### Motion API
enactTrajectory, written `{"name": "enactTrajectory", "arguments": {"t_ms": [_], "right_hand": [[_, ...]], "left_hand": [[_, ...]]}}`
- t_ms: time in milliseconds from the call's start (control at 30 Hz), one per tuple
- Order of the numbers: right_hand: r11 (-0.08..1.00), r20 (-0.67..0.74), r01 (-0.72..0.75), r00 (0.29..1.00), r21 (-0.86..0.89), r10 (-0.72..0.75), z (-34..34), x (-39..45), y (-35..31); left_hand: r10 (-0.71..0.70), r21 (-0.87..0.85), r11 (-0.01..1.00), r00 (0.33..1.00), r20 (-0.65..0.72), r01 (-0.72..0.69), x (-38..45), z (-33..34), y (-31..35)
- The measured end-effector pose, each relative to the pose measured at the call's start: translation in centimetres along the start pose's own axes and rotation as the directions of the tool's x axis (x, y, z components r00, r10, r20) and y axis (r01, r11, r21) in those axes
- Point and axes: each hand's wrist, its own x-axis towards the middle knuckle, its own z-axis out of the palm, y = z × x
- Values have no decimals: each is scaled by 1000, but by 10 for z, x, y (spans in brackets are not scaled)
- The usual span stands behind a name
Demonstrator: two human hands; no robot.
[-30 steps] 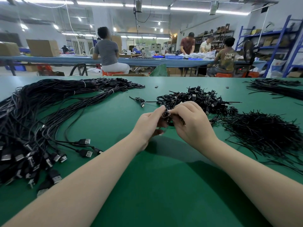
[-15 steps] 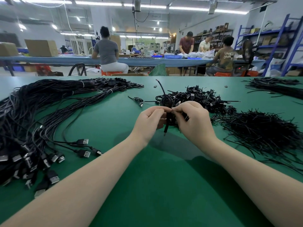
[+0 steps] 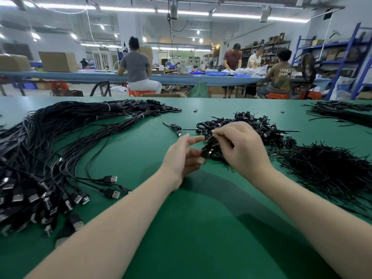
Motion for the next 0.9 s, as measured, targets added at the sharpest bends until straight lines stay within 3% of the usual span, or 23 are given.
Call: {"name": "enactTrajectory", "arguments": {"t_ms": [67, 167, 233, 300, 333, 367, 433, 500, 567, 600, 633, 733, 833, 900], "right_hand": [[997, 12, -74, 997, -28, 74, -5, 23, 9], [958, -6, -225, 974, -175, 228, -11, 70, 42], [826, 106, -402, 873, -396, 476, -11, 98, 63], [660, 229, -425, 706, -620, 670, -6, 104, 63], [644, 267, -394, 677, -656, 686, 1, 101, 55], [681, 293, -367, 700, -634, 651, 8, 95, 43], [801, 362, -353, 753, -483, 550, 24, 72, 10], [865, 477, -378, 724, -331, 498, 37, 37, -21], [886, 578, -395, 674, -243, 460, 42, 1, -45], [895, 601, -393, 669, -212, 437, 44, -12, -50], [900, 607, -393, 674, -188, 421, 46, -21, -52], [898, 602, -413, 683, -150, 414, 48, -24, -48], [894, 588, -421, 689, -151, 424, 50, -22, -47], [888, 590, -437, 683, -144, 431, 50, -23, -47]], "left_hand": [[105, 114, 989, 991, -82, -96, 5, -2, -6], [187, 349, 923, 982, -33, -164, 7, 0, -16], [216, 526, 828, 976, 19, -193, 7, 5, -21], [222, 663, 731, 975, -3, -165, 12, 6, -18], [235, 711, 689, 971, -34, -141, 15, 2, -10], [263, 761, 636, 963, -61, -126, 19, -6, 1], [345, 896, 437, 935, -86, -80, 26, -34, 29], [379, 992, 99, 918, -115, 84, 25, -72, 59], [357, 895, -334, 918, -171, 296, 15, -112, 81], [321, 798, -482, 920, -224, 362, 8, -132, 89], [285, 721, -558, 911, -298, 411, 1, -150, 95], [190, 685, -543, 866, -463, 486, -14, -200, 103], [199, 783, -393, 876, -439, 482, -25, -228, 109], [196, 810, -360, 886, -420, 463, -30, -232, 113]]}}
